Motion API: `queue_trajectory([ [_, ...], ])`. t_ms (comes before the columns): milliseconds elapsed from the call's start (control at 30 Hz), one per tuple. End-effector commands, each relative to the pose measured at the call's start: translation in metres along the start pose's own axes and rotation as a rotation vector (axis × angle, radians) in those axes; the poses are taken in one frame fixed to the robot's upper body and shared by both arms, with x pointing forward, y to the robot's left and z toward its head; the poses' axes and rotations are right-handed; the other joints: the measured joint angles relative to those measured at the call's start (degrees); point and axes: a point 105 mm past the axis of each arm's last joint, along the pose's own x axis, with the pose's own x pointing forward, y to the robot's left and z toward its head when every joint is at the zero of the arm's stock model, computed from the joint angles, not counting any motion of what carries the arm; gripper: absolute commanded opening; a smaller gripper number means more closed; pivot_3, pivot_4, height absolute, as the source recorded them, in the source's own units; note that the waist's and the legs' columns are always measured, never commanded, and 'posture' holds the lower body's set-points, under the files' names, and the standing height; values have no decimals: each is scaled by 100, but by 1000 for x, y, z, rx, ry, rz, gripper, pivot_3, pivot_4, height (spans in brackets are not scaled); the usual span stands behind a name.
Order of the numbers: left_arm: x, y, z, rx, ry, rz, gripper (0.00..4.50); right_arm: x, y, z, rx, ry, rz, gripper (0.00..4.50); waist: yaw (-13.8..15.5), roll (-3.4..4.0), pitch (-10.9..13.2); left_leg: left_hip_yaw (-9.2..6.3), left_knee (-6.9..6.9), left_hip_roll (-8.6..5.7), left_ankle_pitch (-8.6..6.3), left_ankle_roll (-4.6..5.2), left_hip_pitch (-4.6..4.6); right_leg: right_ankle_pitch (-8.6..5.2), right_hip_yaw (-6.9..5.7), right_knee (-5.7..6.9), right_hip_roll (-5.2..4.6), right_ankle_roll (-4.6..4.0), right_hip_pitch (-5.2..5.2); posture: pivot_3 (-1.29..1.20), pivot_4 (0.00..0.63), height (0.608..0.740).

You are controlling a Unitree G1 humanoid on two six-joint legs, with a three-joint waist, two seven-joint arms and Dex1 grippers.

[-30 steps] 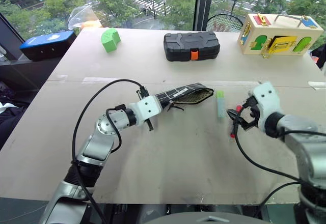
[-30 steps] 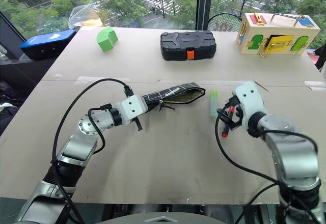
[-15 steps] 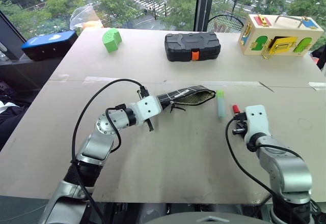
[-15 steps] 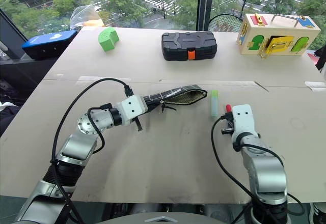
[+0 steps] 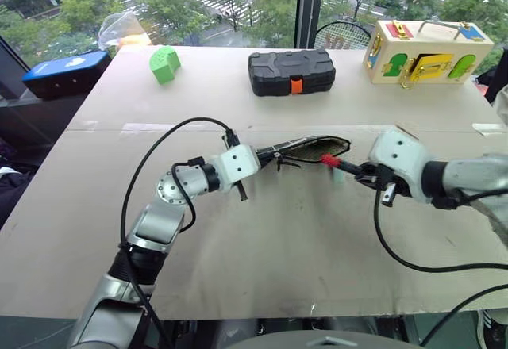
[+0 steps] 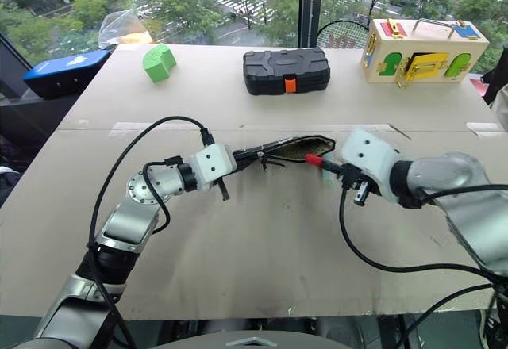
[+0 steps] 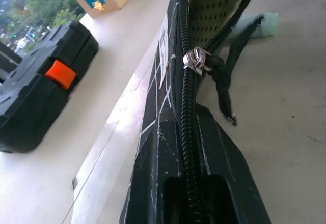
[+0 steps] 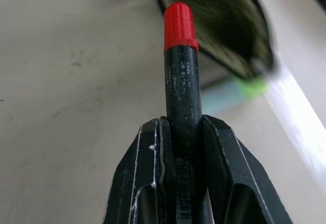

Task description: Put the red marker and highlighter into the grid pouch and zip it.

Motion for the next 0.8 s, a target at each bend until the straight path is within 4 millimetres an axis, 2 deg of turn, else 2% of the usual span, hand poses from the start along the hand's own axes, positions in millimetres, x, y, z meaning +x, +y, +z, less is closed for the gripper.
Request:
queue_trajectory([
  [33, 2, 1, 15, 80, -47, -14, 0, 17, -13, 21, -163, -15, -19, 261, 0, 2, 1, 6, 3, 0, 0, 0, -1, 0, -1, 1, 0, 0, -4, 0, 150, 740],
  [167, 1, -4, 17, 100, -50, -27, 0, 34, -21, 38, -248, -18, -16, 261, 21, 1, 1, 16, 4, -1, 0, 0, -9, 1, -11, 0, -2, 2, -12, 0, 150, 740],
  [333, 1, -9, 18, 92, -50, -22, 0, 72, -21, 56, -374, -1, 42, 260, -4, 1, 1, 28, 5, 1, 1, -1, -12, 1, -11, 10, -3, 2, -21, 0, 150, 740],
  [367, 0, -9, 17, 78, -44, -13, 0, 78, -22, 58, -372, -10, 58, 1298, 4, 1, 1, 30, 6, 1, 1, -1, -11, 1, -9, 14, -3, 2, -23, 0, 150, 740],
  [433, -2, -8, 12, 57, -24, 4, 0, 80, -29, 59, -386, -17, 44, 2080, 25, 1, 0, 30, 8, 1, 1, -1, -12, 1, -10, 17, -3, 2, -24, 0, 150, 740],
  [467, -5, -6, 9, 38, -7, 22, 0, 75, -32, 63, -361, -44, 34, 2596, 28, 1, 1, 31, 8, 1, 1, -1, -13, 2, -10, 17, -4, 2, -24, 0, 150, 740],
  [533, -11, -1, 0, 17, 33, 53, 0, 59, -37, 69, -303, -104, 34, 3277, 28, 1, 1, 34, 10, 1, 1, -1, -16, 2, -9, 17, -6, 3, -25, 0, 150, 740],
  [633, -22, 8, -12, 1, 96, 111, 0, 26, -38, 85, -115, -294, 55, 3277, 31, 0, 0, 30, 11, 3, 1, -1, -21, 2, -12, 18, -6, 3, -28, 0, 150, 740],
  [700, -28, 13, -17, -1, 128, 146, 0, 7, -39, 86, 21, -393, 76, 3277, 34, -5, -3, 26, 9, 6, 1, -1, -20, 2, -16, 19, -5, 3, -27, 0, 150, 740],
  [800, -41, 24, -24, -7, 174, 199, 0, -2, -41, 67, 200, -394, -6, 3277, 34, -7, -5, 23, 10, 8, 1, -2, -17, 2, -19, 25, -7, 3, -25, 0, 150, 740],
])
